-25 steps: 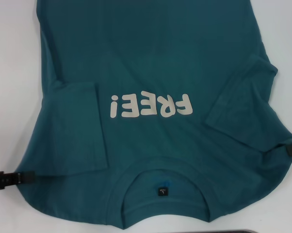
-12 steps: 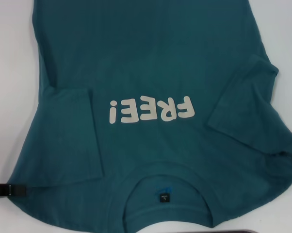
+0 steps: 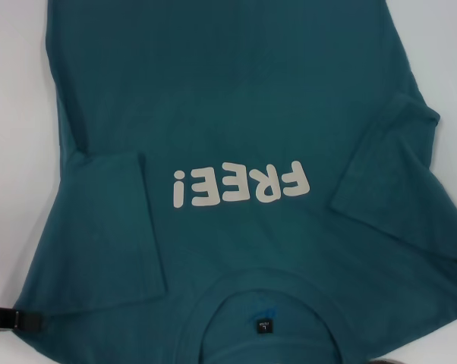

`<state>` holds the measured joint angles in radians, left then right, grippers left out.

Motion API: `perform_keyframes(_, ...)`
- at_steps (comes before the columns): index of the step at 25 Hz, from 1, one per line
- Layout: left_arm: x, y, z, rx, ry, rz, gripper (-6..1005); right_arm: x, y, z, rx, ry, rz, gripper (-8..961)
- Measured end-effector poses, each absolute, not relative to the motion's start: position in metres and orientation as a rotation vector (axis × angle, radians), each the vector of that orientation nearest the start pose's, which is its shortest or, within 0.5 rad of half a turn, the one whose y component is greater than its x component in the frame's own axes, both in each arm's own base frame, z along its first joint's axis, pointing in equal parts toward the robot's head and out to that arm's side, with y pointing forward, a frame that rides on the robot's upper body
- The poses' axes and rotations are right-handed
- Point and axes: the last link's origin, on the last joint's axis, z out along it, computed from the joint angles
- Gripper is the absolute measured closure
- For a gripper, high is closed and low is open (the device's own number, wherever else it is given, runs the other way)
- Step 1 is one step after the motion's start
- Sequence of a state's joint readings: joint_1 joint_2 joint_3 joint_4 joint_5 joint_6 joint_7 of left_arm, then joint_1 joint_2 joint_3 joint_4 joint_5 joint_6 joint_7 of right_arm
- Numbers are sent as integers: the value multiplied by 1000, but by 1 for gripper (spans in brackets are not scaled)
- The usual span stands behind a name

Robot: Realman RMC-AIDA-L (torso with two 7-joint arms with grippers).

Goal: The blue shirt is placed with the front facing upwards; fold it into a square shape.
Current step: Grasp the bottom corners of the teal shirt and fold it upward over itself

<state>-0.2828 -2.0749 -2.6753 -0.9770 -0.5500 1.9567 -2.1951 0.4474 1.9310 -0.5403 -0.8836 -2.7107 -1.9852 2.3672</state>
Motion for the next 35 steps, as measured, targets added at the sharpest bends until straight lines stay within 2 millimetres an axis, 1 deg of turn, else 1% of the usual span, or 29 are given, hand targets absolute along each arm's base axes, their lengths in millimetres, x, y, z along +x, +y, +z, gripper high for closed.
perform_keyframes(6, -355, 201, 55, -2344, -2072, -128, 976, 353, 238, 92, -2241, 2183, -218, 916)
perform_keyframes(11, -356, 201, 55, -2353, -2094, -119, 976, 353, 236, 89, -2243, 2187, -232, 916)
perform_keyframes(20, -359, 199, 54, -2342, -2103, -88, 975, 359, 222, 82, -2227, 2231, -239, 916)
perform_keyframes(24, -359, 199, 55, -2348, -2099, -91, 974, 361, 219, 82, -2221, 2237, -238, 916)
perform_keyframes(27, -355, 200, 54, -2393, -2080, -133, 974, 356, 226, 82, -2244, 2215, -223, 916)
perform_keyframes(30, -346, 208, 57, -2448, -2051, -205, 974, 347, 238, 81, -2294, 2174, -194, 916)
perform_keyframes(33, -337, 227, 65, -2440, -2036, -264, 974, 334, 256, 83, -2340, 2119, -122, 916)
perform_keyframes(35, -332, 242, 67, -2423, -2045, -300, 973, 323, 270, 85, -2365, 2084, -37, 916)
